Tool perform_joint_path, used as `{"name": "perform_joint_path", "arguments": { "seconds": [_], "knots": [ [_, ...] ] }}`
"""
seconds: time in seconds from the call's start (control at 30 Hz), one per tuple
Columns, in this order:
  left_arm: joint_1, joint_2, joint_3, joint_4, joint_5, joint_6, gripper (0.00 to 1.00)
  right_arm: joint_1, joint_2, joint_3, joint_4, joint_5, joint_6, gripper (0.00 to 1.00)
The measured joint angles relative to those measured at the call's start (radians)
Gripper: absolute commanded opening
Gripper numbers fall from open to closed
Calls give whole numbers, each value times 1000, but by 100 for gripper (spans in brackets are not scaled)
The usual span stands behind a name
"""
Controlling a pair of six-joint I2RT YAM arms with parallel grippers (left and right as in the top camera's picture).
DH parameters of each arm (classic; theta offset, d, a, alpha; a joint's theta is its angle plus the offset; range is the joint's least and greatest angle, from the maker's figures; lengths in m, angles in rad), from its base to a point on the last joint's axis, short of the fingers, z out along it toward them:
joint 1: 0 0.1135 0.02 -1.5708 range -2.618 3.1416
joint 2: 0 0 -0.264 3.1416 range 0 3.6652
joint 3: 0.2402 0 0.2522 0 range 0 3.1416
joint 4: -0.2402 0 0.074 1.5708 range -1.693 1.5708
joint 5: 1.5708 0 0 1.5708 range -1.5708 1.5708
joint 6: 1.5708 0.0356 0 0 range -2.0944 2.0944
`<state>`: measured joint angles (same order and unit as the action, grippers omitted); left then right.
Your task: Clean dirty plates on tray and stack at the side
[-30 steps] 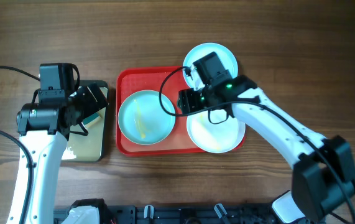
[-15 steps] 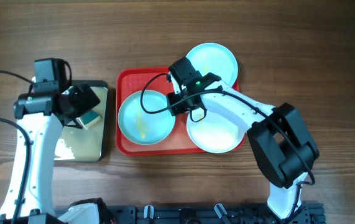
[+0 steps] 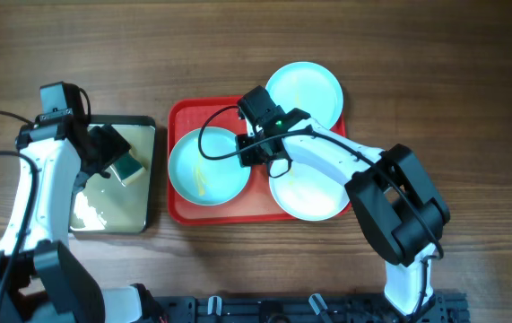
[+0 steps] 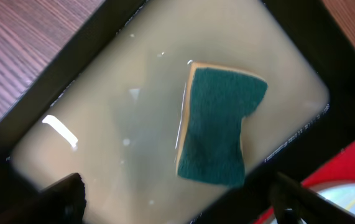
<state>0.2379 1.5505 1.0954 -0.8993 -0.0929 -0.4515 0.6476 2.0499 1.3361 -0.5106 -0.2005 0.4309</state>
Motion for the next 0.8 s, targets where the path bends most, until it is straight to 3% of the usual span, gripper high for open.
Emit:
{"name": "perform_joint_path", "arguments": {
  "seconds": [0.03,0.1,0.63,0.7,0.8],
  "knots": [
    [0,20,0,26,0,1,66,0,0,0,0,0,3,4],
    [0,43,0,63,0,3,42,0,0,0,0,0,3,4],
    [-89,226,2,145,0,0,39,0,0,0,8,1,3,4],
    [-89,240,2,159,0,0,34,0,0,0,8,1,3,4],
    [-88,265,2,169,-5,-6,17,0,0,0,9,1,3,4]
  ]
}}
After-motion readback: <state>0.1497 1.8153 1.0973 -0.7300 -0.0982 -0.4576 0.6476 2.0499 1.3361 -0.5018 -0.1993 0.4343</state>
